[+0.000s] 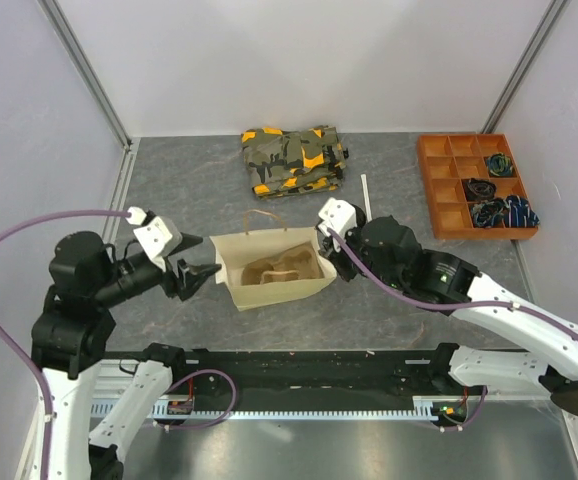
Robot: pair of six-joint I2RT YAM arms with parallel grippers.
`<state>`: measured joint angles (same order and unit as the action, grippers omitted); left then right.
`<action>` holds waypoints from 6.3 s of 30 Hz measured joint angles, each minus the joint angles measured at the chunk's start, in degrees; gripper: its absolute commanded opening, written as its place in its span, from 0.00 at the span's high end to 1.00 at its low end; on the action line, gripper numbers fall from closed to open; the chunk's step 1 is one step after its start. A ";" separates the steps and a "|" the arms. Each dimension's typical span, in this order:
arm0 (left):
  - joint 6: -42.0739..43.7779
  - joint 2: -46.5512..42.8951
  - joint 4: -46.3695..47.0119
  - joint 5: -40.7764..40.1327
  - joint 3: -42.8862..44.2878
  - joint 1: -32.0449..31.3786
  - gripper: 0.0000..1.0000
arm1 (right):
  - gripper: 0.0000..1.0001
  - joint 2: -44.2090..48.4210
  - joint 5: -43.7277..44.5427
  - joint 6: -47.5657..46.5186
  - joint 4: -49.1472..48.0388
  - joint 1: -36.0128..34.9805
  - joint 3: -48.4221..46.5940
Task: Pack the takeout coffee
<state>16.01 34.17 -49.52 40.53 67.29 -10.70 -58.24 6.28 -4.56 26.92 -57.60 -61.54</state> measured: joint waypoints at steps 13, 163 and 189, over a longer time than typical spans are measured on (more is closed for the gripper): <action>3.54 18.08 1.27 2.47 5.57 -11.26 0.97 | 1.00 -2.95 2.89 5.44 0.92 0.02 -2.64; 18.91 61.51 42.18 -15.52 -7.82 -30.56 0.98 | 1.00 -9.22 -10.08 12.11 3.67 18.56 -6.97; 12.04 51.06 29.83 -20.98 -4.11 -30.05 0.48 | 1.00 -7.69 -13.90 11.85 -6.21 17.92 -7.74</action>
<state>28.05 85.23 -19.68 19.55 63.18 -40.75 -65.93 -7.62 7.29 20.71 -39.68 -69.28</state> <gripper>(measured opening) 0.511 0.007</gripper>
